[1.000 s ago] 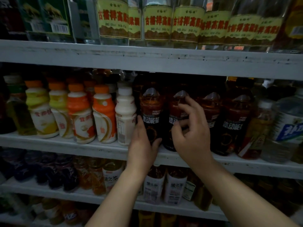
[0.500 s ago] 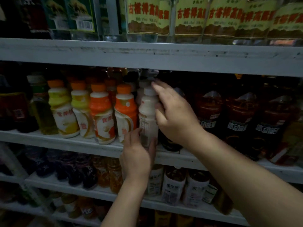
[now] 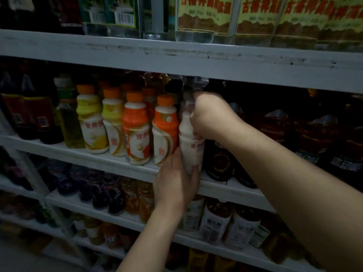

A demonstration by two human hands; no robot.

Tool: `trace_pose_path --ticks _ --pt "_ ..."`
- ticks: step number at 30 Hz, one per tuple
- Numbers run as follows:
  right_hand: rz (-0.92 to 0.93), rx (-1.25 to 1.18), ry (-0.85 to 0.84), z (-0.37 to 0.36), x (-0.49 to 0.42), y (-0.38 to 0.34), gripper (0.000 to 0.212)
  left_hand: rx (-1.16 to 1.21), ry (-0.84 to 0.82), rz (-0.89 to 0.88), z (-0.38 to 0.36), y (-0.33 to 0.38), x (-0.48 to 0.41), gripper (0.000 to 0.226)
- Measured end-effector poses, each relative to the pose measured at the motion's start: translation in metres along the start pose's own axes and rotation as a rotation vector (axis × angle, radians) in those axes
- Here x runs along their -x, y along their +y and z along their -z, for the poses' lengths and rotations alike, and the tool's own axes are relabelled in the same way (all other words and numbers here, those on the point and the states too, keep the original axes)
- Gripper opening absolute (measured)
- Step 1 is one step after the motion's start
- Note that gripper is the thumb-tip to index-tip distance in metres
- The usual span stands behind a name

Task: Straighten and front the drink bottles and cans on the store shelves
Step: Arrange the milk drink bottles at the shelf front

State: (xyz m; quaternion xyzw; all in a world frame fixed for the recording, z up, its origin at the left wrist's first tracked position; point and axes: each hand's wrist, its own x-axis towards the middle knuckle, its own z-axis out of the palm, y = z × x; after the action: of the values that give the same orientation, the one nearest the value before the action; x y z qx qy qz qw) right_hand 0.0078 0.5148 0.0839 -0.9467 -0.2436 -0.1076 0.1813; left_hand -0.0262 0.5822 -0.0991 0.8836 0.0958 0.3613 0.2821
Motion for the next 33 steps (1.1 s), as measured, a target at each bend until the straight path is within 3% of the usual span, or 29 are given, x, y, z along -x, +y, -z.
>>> trace_pose_path --ticks 5,9,12,17,23,25,28,30,33 --pt "-0.115 0.054 -0.045 -0.004 -0.010 -0.009 0.027 0.024 -0.027 -0.037 0.013 -0.018 -0.010 0.058" --pt "-0.136 0.178 0.177 -0.016 -0.008 -0.010 0.018 0.146 -0.105 -0.097 0.019 -0.035 -0.019 0.055" --pt "-0.159 0.171 0.356 -0.026 -0.008 -0.012 0.030 0.162 -0.117 -0.199 0.021 -0.047 -0.025 0.035" --pt "-0.261 0.138 0.411 -0.027 -0.015 -0.020 0.038 0.188 -0.143 -0.222 0.022 -0.054 -0.033 0.023" --pt "-0.335 0.204 0.296 -0.023 -0.017 -0.017 0.039 0.232 -0.241 -0.272 0.025 -0.052 -0.033 0.029" --pt "-0.306 0.263 0.366 -0.026 -0.012 -0.018 0.038 0.237 -0.224 -0.269 0.029 -0.052 -0.032 0.029" --pt "-0.113 0.405 0.608 -0.040 -0.004 -0.032 0.033 0.252 -0.103 -0.251 0.039 -0.065 -0.032 0.019" --pt "-0.043 0.362 0.581 -0.049 -0.009 -0.046 0.036 0.249 -0.028 -0.183 0.045 -0.079 -0.032 0.021" --pt "-0.134 0.228 0.405 -0.056 -0.033 -0.055 0.050 0.243 -0.042 -0.003 0.053 -0.090 -0.035 0.036"
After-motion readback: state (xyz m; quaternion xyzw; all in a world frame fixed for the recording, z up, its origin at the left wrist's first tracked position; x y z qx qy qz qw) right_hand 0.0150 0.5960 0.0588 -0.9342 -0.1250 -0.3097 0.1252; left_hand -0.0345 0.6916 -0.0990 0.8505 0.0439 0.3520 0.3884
